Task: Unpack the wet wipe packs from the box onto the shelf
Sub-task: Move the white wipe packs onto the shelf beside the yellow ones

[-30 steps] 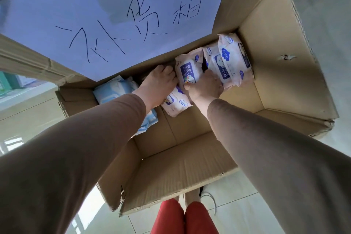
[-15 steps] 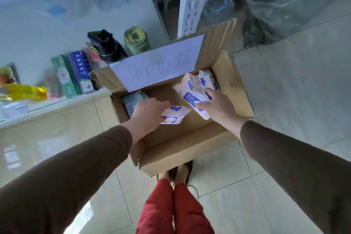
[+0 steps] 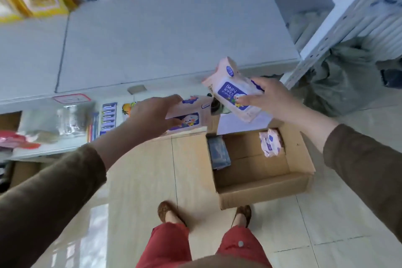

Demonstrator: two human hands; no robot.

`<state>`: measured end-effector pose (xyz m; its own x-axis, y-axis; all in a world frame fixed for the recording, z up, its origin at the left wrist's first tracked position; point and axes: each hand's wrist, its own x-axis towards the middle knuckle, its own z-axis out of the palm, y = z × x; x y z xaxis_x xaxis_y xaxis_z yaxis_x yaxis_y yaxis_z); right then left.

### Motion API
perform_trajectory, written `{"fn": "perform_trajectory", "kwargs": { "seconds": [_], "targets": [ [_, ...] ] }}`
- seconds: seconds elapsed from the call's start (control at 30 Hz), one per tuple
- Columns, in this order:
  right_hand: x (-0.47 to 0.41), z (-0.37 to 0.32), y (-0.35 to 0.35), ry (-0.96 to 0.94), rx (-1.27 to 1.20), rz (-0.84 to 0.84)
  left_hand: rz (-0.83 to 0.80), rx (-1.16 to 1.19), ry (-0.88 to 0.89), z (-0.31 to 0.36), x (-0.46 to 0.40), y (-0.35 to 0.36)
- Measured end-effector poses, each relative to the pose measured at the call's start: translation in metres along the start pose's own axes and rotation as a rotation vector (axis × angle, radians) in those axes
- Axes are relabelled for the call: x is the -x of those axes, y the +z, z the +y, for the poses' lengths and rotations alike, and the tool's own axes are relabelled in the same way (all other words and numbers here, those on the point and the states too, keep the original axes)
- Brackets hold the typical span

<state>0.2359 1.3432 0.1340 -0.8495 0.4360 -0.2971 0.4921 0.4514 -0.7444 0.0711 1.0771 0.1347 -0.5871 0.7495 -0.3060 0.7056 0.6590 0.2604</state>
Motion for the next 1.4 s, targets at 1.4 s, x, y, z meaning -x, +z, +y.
{"fn": "perform_trajectory", "kwargs": {
  "seconds": [1.4],
  "targets": [
    [-0.455, -0.238, 0.052, -0.599, 0.766, 0.322, 0.373, -0.325, 0.092, -0.315, -0.305, -0.233]
  ]
}}
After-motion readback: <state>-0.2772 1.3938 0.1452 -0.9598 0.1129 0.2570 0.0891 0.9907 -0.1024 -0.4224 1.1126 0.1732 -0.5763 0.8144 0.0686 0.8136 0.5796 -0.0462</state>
